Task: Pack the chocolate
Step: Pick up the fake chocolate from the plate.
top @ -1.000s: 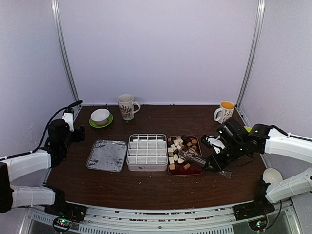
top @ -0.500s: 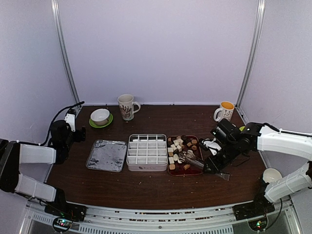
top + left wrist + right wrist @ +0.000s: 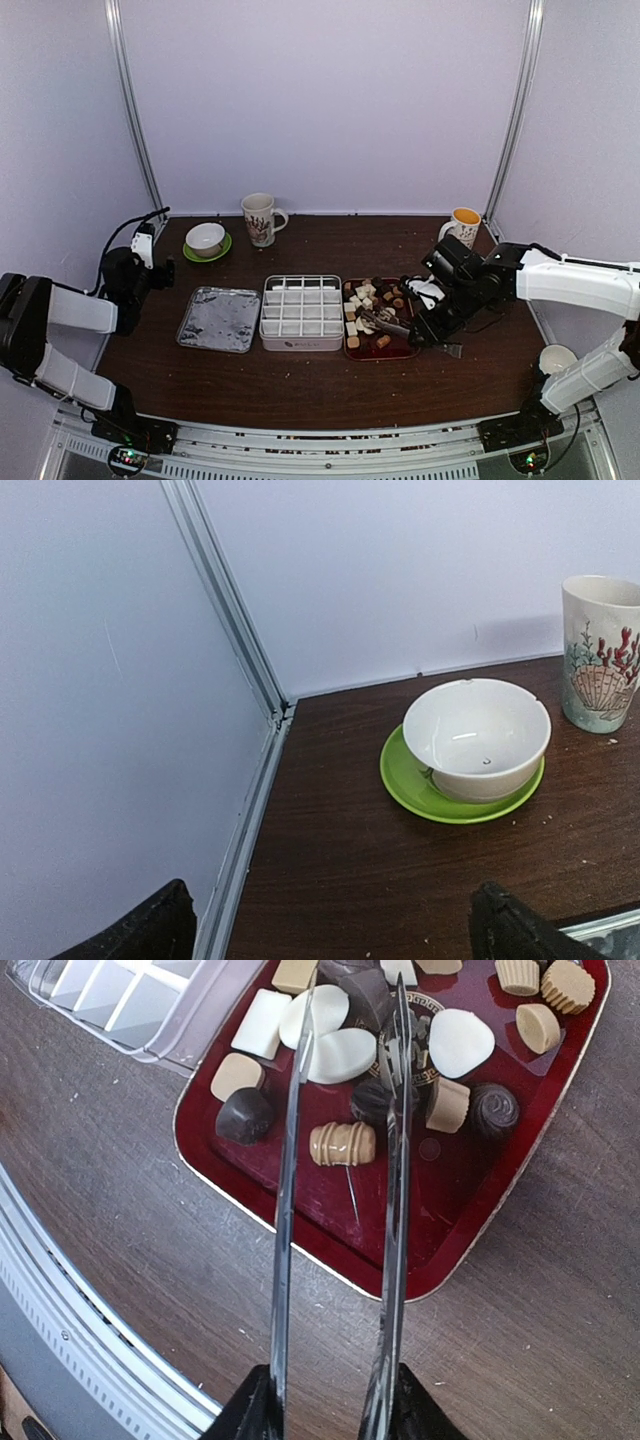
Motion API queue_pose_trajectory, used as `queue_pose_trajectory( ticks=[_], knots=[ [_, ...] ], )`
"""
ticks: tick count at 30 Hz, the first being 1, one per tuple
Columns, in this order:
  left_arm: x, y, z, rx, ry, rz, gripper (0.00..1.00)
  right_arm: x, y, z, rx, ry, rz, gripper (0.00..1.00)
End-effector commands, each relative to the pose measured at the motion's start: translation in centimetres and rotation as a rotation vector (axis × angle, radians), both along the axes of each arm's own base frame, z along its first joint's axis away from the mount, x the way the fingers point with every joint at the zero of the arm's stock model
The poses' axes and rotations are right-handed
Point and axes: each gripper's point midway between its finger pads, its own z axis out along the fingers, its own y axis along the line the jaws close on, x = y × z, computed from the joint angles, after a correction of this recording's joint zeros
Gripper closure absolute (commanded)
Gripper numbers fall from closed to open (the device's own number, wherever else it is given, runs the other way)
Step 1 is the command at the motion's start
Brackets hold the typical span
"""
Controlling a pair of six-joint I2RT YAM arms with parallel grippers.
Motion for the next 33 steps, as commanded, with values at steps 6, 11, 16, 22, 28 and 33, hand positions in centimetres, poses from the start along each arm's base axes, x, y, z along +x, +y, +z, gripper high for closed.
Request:
queue_pose_trajectory(
  ticks=[6, 11, 16, 22, 28, 33],
  knots=[
    [1.6, 0.8, 1.4, -0.042, -0.032, 0.001, 0.02, 0.9, 0.8, 1.2, 0.014, -0.021, -0.014, 0.63],
    [1.6, 1.0, 1.3, -0.049, -0.027, 0.004, 0.02, 0.3, 0.6, 1.6, 0.021, -0.005, -0.013, 0.6],
    [1.0, 1.2, 1.4, -0.058, -0.057, 0.015, 0.02, -0.6, 0.3, 1.4, 0.027, 0.037, -0.027, 0.6],
    [0.1, 1.0, 1.0, -0.067, -0.106, -0.02, 0.02, -1.7, 0.5, 0.8, 0.065, 0.093, -0.046, 0.6],
    [0.1, 1.2, 0.8, -0.07, -0.106, -0.009, 0.02, -1.7, 0.7, 0.0, 0.055, 0.114, -0.052, 0.6],
    [0.1, 1.2, 1.0, -0.067, -0.115, -0.014, 0.02, -1.5, 0.6, -0.3, 0.044, 0.116, -0.061, 0.63]
  ],
)
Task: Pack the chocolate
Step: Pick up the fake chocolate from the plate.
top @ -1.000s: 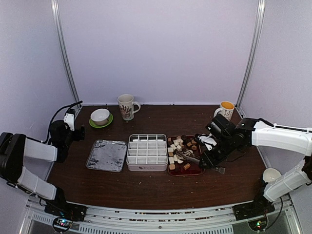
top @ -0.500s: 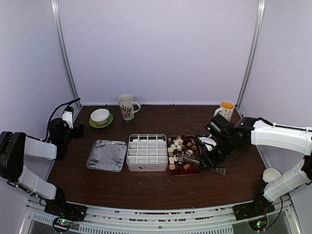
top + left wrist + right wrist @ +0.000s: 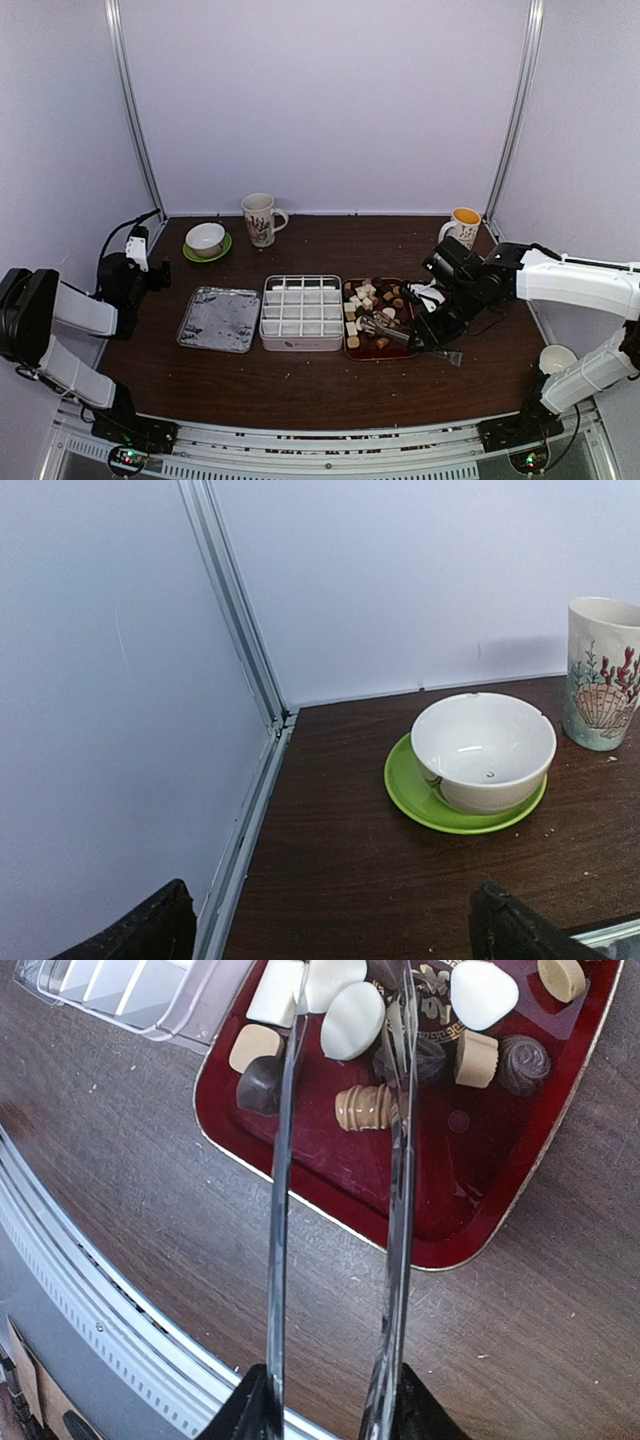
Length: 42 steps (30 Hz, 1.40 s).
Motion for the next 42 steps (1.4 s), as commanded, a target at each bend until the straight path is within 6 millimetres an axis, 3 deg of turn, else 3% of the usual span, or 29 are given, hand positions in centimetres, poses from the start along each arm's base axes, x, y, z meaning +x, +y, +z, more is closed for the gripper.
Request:
queue_pose_trajectory(
  ticks=[1, 13, 23, 31, 36, 42],
  knots=[
    [0.1, 0.0, 1.4, -0.009, -0.067, -0.007, 0.02, 0.0, 0.3, -0.2, 0.004, 0.007, -0.008, 0.65],
    [0.1, 0.0, 1.5, -0.009, -0.068, -0.007, 0.02, 0.9, 0.1, 2.9, 0.043, -0.084, -0.033, 0.77],
    [0.1, 0.0, 1.5, -0.009, -0.067, -0.007, 0.02, 0.9, -0.1, 2.7, 0.027, -0.082, -0.036, 0.75],
    [0.1, 0.1, 1.5, -0.009, -0.068, -0.006, 0.02, 1.8, -0.1, 5.0, 0.065, -0.16, -0.057, 0.76],
    [0.2, 0.0, 1.5, -0.009, -0.068, -0.007, 0.02, 2.2, 1.0, 7.2, 0.154, -0.216, -0.041, 0.76],
    [0.1, 0.1, 1.5, -0.009, -0.068, -0.006, 0.02, 2.9, 3.9, 9.8, 0.299, -0.25, 0.004, 0.77]
  ],
)
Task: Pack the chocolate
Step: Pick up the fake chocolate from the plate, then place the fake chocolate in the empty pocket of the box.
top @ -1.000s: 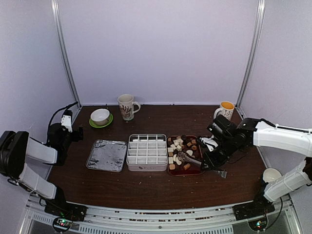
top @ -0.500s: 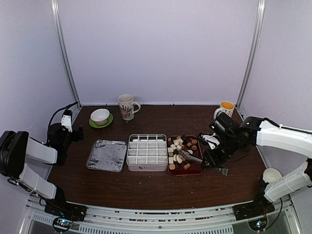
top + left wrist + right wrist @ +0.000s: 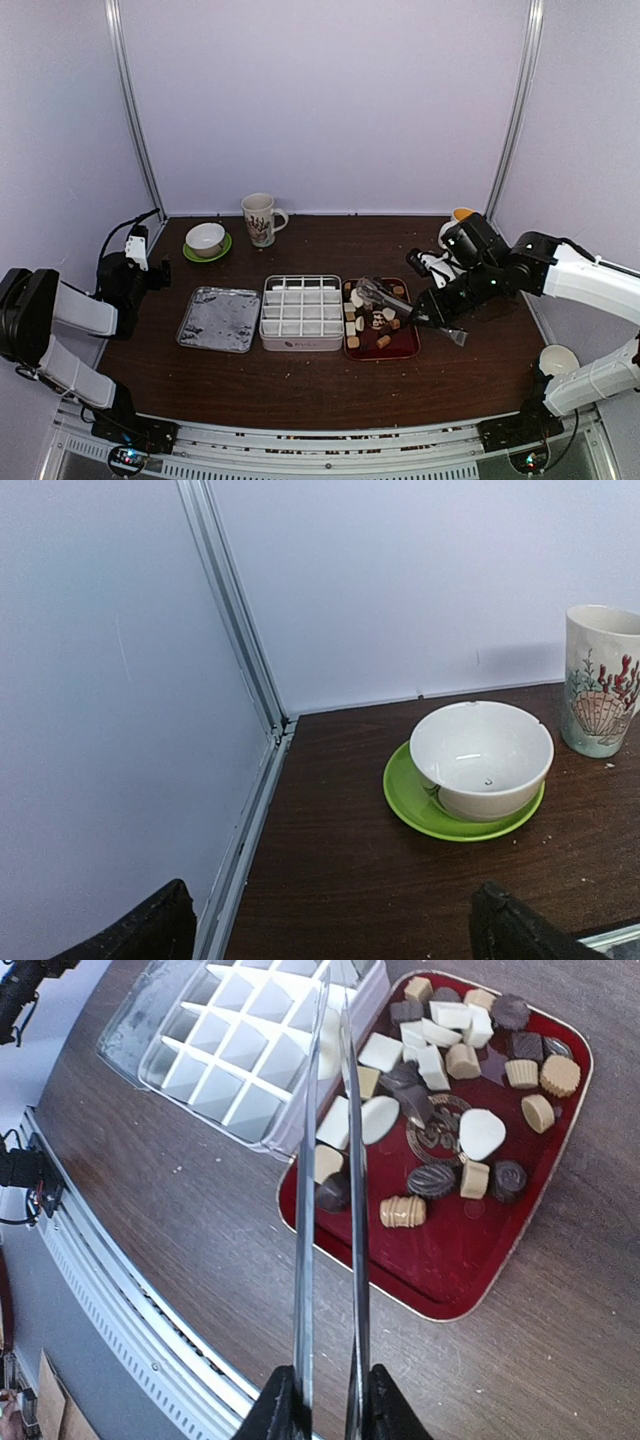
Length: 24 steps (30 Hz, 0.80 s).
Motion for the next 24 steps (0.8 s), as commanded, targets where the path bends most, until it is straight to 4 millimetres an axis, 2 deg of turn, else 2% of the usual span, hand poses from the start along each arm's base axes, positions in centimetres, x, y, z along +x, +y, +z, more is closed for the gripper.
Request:
queue_pose_trajectory(
  ticks=[1, 7, 12, 20, 24],
  knots=[
    [0.1, 0.2, 1.0, -0.009, -0.049, 0.0, 0.02, 1.5, 3.3, 3.7, 0.157, -0.08, 0.046, 0.77],
    [0.1, 0.2, 1.1, -0.009, -0.051, 0.0, 0.02, 4.6, 5.7, 4.2, 0.199, -0.157, 0.036, 0.79],
    [0.1, 0.1, 1.0, -0.009, -0.05, -0.001, 0.02, 6.8, 6.0, 2.5, 0.124, -0.199, 0.01, 0.79],
    [0.1, 0.1, 1.0, -0.009, -0.048, 0.0, 0.02, 8.4, 6.1, 0.0, 0.041, -0.211, 0.003, 0.79],
    [0.1, 0.1, 1.1, -0.009, -0.05, -0.001, 0.02, 9.0, 6.0, -0.4, 0.021, -0.227, -0.01, 0.79]
  ],
)
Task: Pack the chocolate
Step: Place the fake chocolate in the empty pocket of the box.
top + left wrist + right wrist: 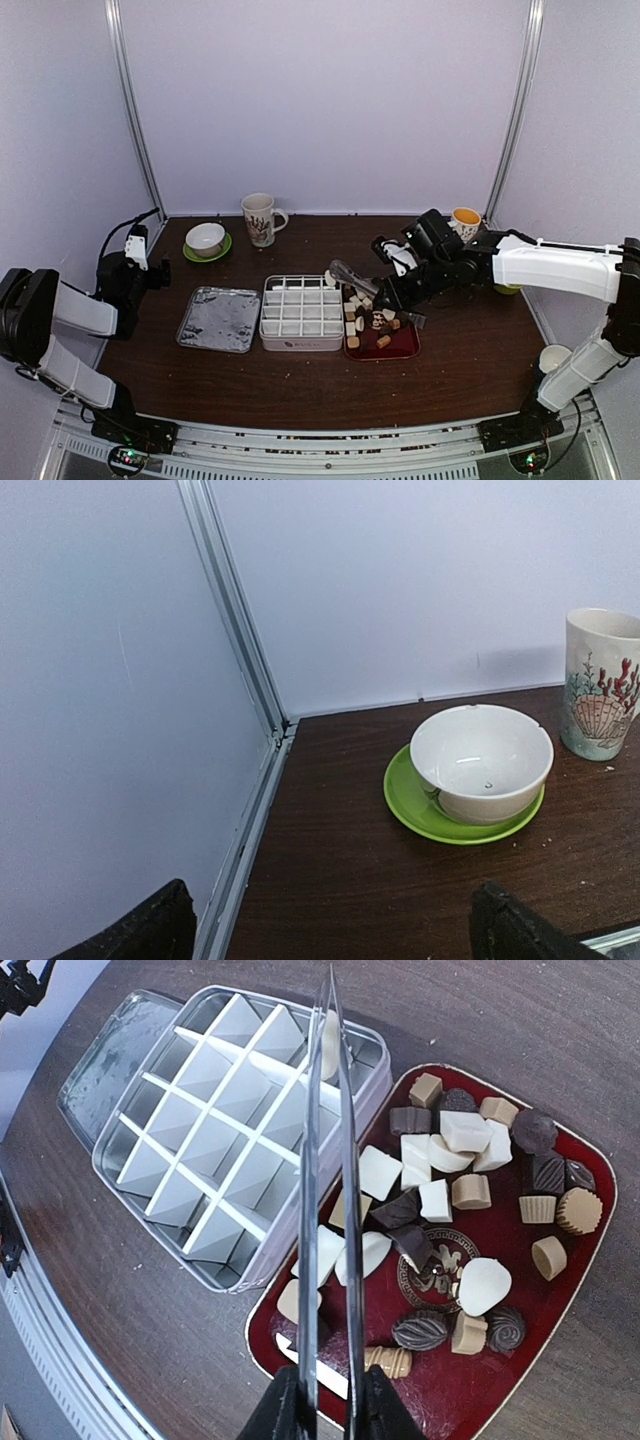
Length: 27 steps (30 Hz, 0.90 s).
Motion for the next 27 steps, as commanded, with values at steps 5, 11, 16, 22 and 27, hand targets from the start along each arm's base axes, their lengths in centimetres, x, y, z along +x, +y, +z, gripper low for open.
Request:
queue_pose_trajectory(
  ticks=[5, 11, 16, 22, 27],
  knots=[
    [0.0, 0.2, 0.8, -0.008, -0.04, 0.0, 0.02, 2.4, 0.6, 1.5, -0.007, -0.11, -0.024, 0.79],
    [0.0, 0.2, 0.8, -0.008, -0.04, 0.0, 0.02, 2.6, 0.7, 0.7, -0.03, -0.099, -0.021, 0.78],
    [0.1, 0.1, 0.8, -0.008, -0.04, -0.001, 0.02, 2.7, 0.7, 0.6, -0.035, -0.098, -0.024, 0.74],
    [0.0, 0.1, 0.8, -0.008, -0.04, -0.001, 0.02, 2.8, 0.6, 1.1, -0.031, -0.109, -0.028, 0.7],
    [0.0, 0.2, 0.8, -0.008, -0.04, 0.0, 0.02, 2.8, 0.4, 1.6, -0.033, -0.118, -0.033, 0.69]
  ],
)
